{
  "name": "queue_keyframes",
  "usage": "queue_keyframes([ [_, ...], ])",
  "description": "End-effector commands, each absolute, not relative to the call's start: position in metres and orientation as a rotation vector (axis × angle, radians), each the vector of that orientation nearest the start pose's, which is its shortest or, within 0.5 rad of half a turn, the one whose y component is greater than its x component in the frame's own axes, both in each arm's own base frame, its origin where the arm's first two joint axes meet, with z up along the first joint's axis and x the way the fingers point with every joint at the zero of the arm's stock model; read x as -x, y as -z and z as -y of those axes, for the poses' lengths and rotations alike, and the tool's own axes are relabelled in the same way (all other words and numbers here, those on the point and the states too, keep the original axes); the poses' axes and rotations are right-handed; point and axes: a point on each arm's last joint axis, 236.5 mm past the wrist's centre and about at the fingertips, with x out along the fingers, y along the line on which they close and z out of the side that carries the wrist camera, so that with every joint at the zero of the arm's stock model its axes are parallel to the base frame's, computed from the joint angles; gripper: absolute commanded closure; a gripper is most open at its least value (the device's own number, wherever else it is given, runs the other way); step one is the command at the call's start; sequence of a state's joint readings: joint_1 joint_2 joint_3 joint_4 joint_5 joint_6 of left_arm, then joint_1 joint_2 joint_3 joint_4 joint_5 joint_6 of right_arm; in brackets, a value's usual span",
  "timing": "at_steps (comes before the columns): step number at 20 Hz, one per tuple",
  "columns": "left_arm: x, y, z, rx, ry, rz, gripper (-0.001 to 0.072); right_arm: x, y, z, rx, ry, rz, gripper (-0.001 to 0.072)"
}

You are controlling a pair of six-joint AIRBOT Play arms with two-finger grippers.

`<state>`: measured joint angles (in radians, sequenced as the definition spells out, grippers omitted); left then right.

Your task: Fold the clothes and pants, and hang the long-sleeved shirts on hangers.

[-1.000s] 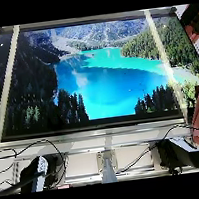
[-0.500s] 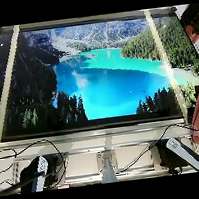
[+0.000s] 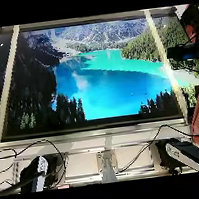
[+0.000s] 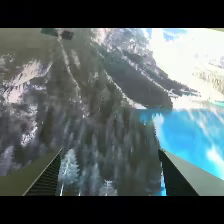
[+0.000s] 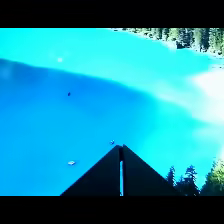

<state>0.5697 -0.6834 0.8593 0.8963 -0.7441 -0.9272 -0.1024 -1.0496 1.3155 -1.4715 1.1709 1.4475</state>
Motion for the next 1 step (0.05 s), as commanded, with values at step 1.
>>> queue_keyframes([
  [1, -0.3478, -0.195, -0.1046, 0.105, -0.11, -0.398, 0.0009, -0.3919, -0.1624, -0.0117, 0.03, -0.104, -0.885, 0.0702],
])
